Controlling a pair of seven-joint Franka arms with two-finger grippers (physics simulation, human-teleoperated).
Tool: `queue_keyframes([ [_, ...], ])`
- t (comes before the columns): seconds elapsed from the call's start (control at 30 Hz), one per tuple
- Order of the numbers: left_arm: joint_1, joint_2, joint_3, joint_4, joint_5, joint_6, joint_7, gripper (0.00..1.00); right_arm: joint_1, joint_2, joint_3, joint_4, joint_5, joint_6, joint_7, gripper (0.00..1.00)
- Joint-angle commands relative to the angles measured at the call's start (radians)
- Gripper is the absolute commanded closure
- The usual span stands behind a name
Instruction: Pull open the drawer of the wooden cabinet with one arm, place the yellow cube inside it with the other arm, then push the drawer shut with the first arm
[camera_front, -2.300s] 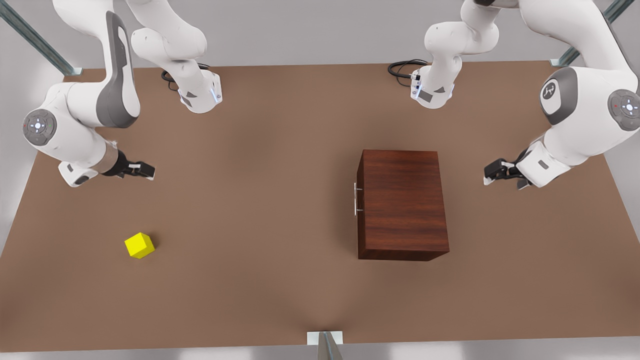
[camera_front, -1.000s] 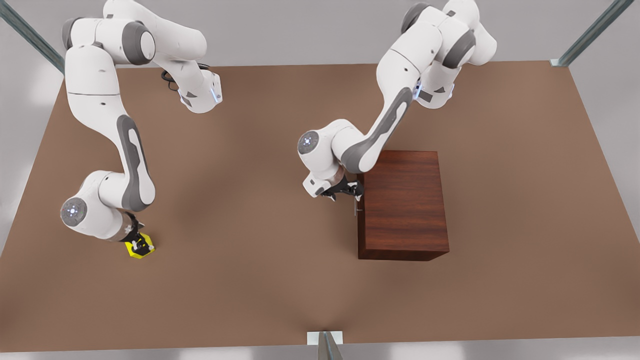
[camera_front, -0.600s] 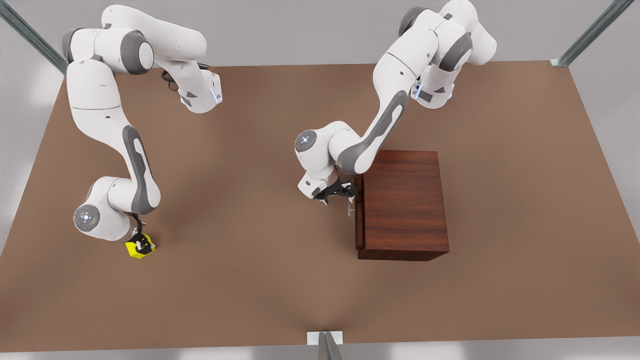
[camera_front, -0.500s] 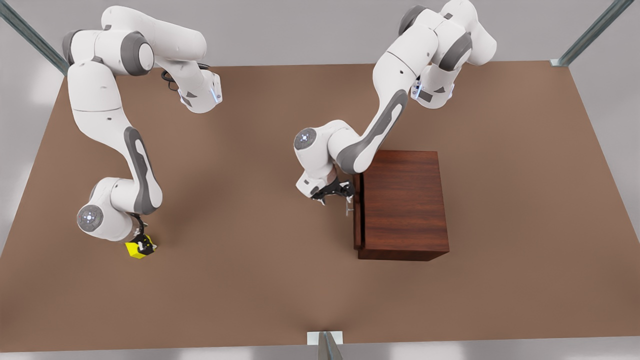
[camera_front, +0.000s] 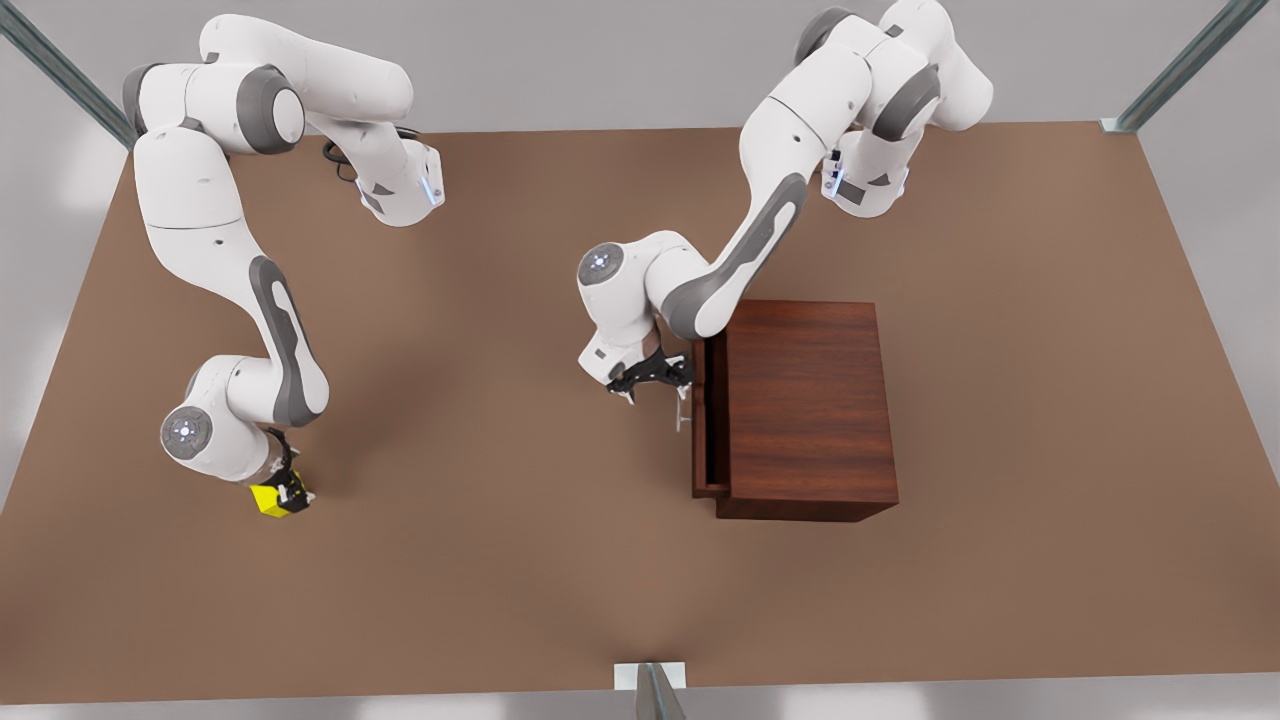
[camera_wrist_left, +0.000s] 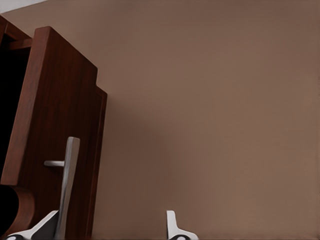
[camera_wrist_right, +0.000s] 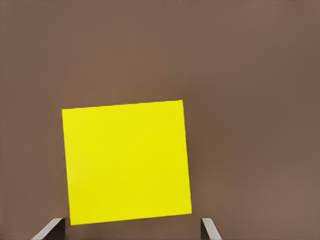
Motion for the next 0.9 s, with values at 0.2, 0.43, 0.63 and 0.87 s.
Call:
queue_keyframes([
  [0.2, 0.000, 0.001, -0.017, 0.009, -0.001, 0.005, -0.028, 0.00, -0.009, 0.032, 0.002, 0.034, -0.003, 0.013, 0.024, 0.00],
  [0.43, 0.000, 0.001, -0.018, 0.018, 0.001, 0.008, -0.021, 0.00, -0.051, 0.053, 0.039, 0.032, -0.032, 0.042, 0.022, 0.00],
  [0.63, -0.019, 0.019, -0.018, 0.042, 0.002, 0.011, -0.022, 0.00, -0.049, 0.071, 0.040, 0.029, -0.044, 0.064, 0.027, 0.00],
  [0.87, -0.026, 0.031, -0.032, 0.053, 0.002, 0.054, -0.022, 0.00, -0.051, 0.070, 0.040, 0.032, -0.044, 0.062, 0.024, 0.00],
])
